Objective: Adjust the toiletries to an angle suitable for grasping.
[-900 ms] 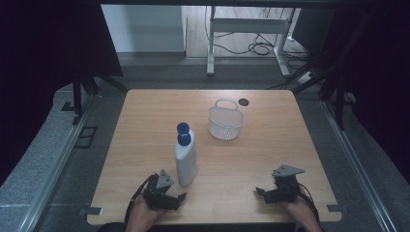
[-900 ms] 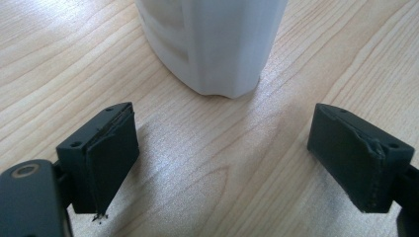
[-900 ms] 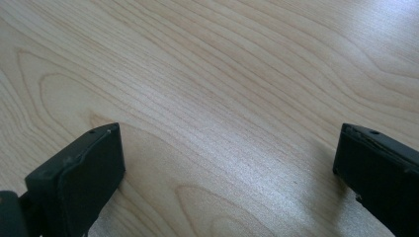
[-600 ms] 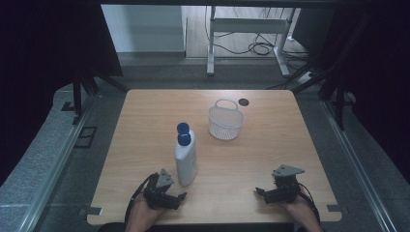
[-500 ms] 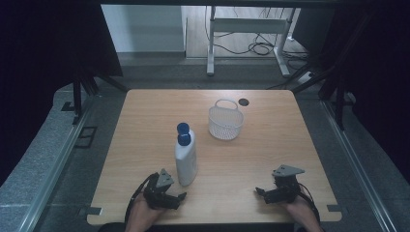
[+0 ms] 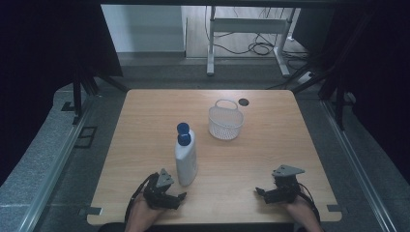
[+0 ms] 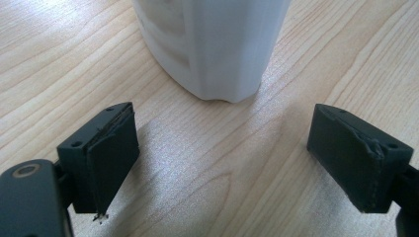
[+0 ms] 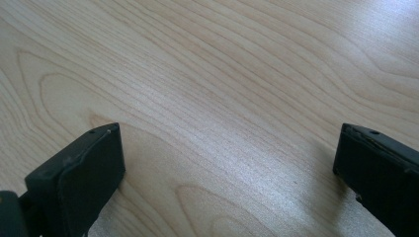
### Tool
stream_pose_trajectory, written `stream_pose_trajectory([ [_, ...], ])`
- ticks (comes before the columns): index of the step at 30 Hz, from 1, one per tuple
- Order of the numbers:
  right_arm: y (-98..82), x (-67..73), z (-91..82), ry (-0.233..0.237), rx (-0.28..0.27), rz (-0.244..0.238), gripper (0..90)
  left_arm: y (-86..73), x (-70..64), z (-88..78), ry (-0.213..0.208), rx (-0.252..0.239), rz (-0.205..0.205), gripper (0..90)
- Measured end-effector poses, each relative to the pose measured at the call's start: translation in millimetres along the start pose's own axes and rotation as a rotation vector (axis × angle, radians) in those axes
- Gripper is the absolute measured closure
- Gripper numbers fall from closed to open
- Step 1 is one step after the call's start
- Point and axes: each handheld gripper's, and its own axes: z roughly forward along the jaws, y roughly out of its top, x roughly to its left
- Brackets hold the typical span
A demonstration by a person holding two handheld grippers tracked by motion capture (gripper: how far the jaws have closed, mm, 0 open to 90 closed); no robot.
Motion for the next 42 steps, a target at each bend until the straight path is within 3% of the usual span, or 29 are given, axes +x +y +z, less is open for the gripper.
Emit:
stream_pose_trajectory([
  [14, 0.0, 0.0, 0.0, 0.001, 0.0, 0.0, 0.0, 4.0, 2.4, -4.8, -0.001, 0.036, -0.016, 19.5],
  [23, 0.0, 0.0, 0.0, 0.0, 0.0, 0.0, 0.0, 7.4, 1.1, -12.5, -0.008, 0.015, 0.005, 28.6],
  [31, 0.0, 0.0, 0.0, 0.001, 0.0, 0.0, 0.0, 9.1, 2.4, -19.5, 0.012, 0.01, 0.026, 38.8],
  [42, 0.0, 0.0, 0.0, 0.0, 0.0, 0.0, 0.0, 9.8, 12.0, -31.2, 0.065, -0.01, -0.015, 54.8],
])
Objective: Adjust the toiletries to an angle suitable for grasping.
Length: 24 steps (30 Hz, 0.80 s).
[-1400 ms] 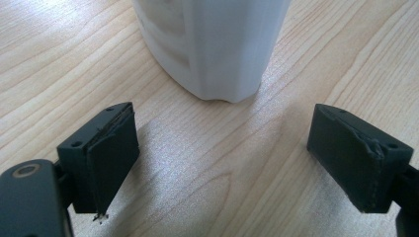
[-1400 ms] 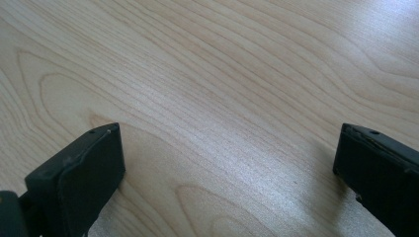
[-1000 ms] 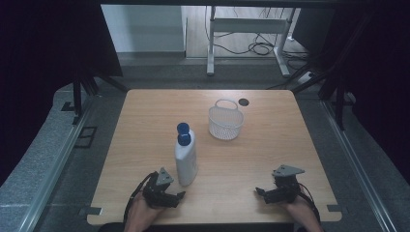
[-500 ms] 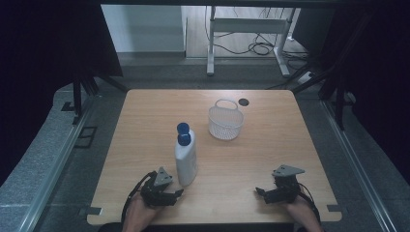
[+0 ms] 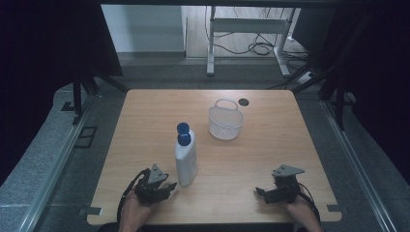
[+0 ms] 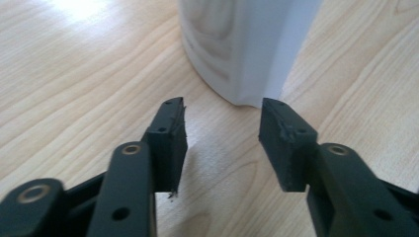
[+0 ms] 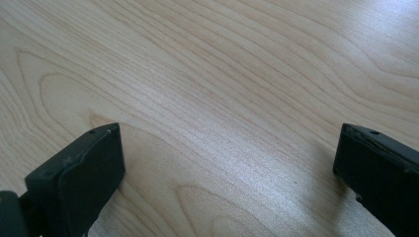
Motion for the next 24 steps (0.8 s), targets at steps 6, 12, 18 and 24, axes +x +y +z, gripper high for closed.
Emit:
stream_pose_trajectory([
  [6, 0.0, 0.0, 0.0, 0.001, 0.0, 0.0, 0.0, 2.1, 6.4, -3.1, 0.012, -0.017, -0.035, 64.2],
  [12, 0.1, 0.0, 0.1, 0.0, 0.001, -0.001, 0.0, 4.2, 14.0, -0.9, -0.001, -0.033, -0.067, 73.5],
  [18, 0.3, 0.0, 0.3, 0.0, 0.001, -0.002, 0.0, 8.6, 20.0, 4.9, -0.021, -0.051, -0.088, 85.1],
  [24, 0.3, -0.1, 0.4, 0.0, 0.0, -0.003, 0.0, 14.5, 23.7, 10.7, -0.028, -0.072, -0.103, 89.1],
])
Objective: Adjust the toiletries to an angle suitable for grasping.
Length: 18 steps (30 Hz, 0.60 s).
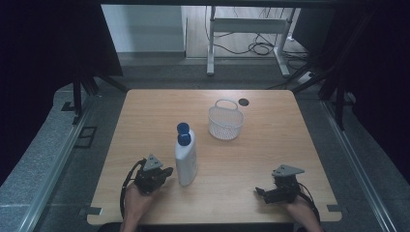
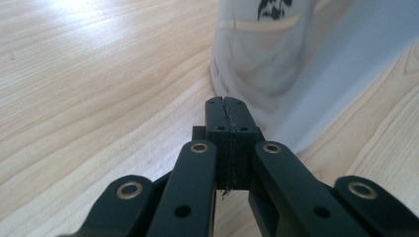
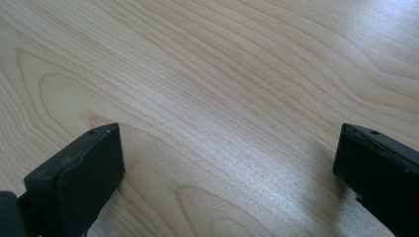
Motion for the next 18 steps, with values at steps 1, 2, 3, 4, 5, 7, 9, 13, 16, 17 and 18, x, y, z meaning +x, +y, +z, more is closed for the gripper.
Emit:
stream_pose_trajectory([
  [1, 0.0, 0.0, 0.0, 0.0, 0.0, 0.0, 0.0, 0.0, 0.0, 0.0, 0.0, 0.0, 0.0, 89.1],
  [2, 0.0, 0.0, 0.0, 0.0, 0.0, 0.0, 0.0, 1.0, 0.8, 1.1, 0.0, -0.002, -0.001, 89.1],
  [3, 0.0, 0.0, 0.1, 0.0, 0.0, 0.0, 0.0, 1.5, 1.3, 2.0, 0.0, -0.005, -0.005, 89.2],
  [4, 0.1, 0.0, 0.1, 0.0, 0.0, 0.0, 0.0, 2.4, 3.1, 4.2, 0.001, -0.006, -0.01, 89.2],
  [5, 0.1, 0.0, 0.1, 0.0, 0.0, 0.0, 0.0, 2.8, 4.2, 5.4, 0.0, -0.005, -0.012, 89.2],
  [7, 0.2, 0.0, 0.1, 0.0, 0.0, 0.0, 0.0, 3.2, 5.0, 6.9, 0.001, -0.005, -0.015, 89.2],
  [9, 0.2, 0.0, 0.2, 0.001, 0.0, 0.0, 0.0, 4.8, 6.6, 9.6, -0.001, -0.004, -0.017, 89.2],
  [13, 0.4, 0.1, 0.4, 0.001, -0.001, 0.002, 0.0, 9.5, 6.9, 15.4, 0.003, -0.002, 0.001, 89.1],
  [16, 0.4, 0.2, 0.4, 0.001, 0.0, 0.002, 0.0, 12.5, 5.9, 20.1, 0.003, 0.004, 0.016, 89.2],
  [17, 0.4, 0.2, 0.4, 0.001, 0.0, 0.001, 0.0, 13.6, 5.9, 21.7, 0.004, 0.011, 0.025, 89.2],
  [18, 0.4, 0.2, 0.5, 0.001, -0.001, 0.002, 0.0, 14.2, 5.4, 23.6, 0.004, 0.006, 0.021, 89.2],
])
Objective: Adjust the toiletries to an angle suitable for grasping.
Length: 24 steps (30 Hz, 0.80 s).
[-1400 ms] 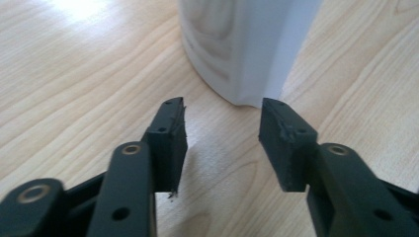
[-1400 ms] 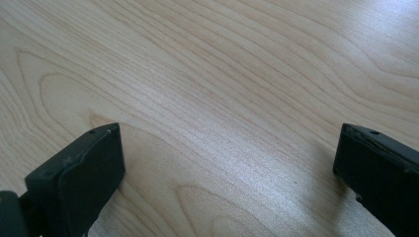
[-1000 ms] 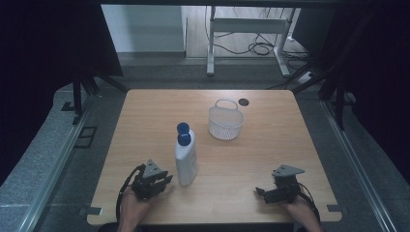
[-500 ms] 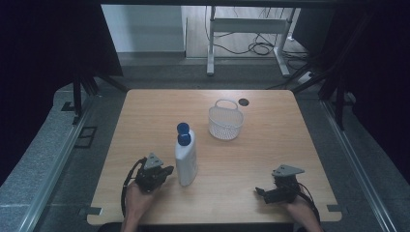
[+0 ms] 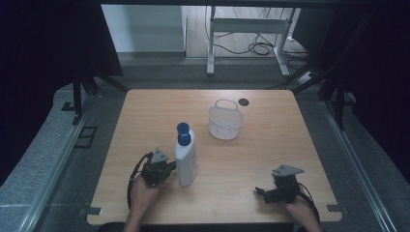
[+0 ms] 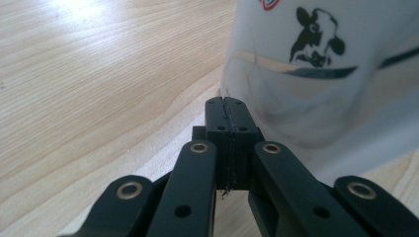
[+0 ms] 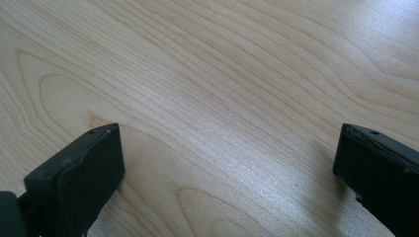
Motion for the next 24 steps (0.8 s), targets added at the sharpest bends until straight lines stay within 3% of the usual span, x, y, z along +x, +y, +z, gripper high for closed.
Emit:
stream_pose_trajectory([
  [24, 0.2, 0.2, 0.2, 0.001, 0.001, 0.002, 0.0, 4.4, -10.0, 8.1, -0.025, 0.017, 0.023, 89.2],
])
